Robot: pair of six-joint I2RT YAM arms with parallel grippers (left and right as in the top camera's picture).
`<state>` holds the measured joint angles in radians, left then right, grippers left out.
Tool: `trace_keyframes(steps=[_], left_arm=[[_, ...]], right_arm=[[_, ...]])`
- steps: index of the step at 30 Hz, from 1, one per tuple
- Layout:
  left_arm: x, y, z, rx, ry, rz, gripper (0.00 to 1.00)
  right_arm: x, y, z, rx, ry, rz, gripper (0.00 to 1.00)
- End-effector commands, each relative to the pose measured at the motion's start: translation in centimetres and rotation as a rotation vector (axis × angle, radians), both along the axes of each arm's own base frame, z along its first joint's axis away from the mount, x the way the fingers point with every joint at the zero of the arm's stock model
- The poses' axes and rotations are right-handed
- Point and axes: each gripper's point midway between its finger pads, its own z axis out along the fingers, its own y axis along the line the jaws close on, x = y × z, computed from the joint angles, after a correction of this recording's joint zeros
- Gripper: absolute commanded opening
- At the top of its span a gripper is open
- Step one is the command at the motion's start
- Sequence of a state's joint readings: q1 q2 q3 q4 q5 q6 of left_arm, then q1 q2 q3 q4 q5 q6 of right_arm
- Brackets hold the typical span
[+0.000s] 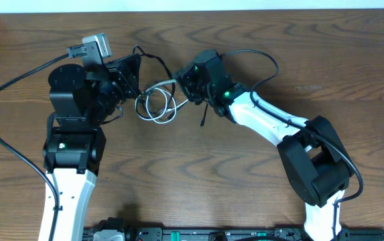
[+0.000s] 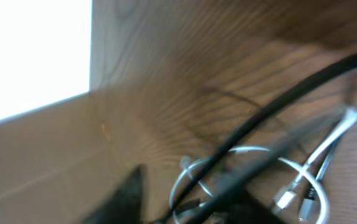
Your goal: Untangle cables
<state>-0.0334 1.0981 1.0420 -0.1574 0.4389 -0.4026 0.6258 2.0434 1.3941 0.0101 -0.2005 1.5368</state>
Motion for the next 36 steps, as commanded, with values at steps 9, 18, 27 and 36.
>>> trace_keyframes(steps=[9, 18, 27, 36], left_arm=[[0.5, 7.5, -2.7, 0.167, 0.097, 0.408, 0.08], [-1.1, 12.9, -3.8, 0.234, 0.166, 0.731, 0.07], [-2.1, 15.3, -4.2, 0.243, 0.194, 0.842, 0.08], [-3.2, 17.6, -5.1, 0.181, 0.241, 0.935, 0.07]], right_arm=[[1.0, -0.6, 3.9, -0.264, -0.449, 0.331, 0.01], [1.1, -5.3, 9.5, -0.332, -0.634, 0.481, 0.01], [0.7, -10.2, 8.3, -0.45, -0.545, 0.495, 0.01], [0.4, -14.2, 3.2, -0.683, -0.361, 0.461, 0.01]])
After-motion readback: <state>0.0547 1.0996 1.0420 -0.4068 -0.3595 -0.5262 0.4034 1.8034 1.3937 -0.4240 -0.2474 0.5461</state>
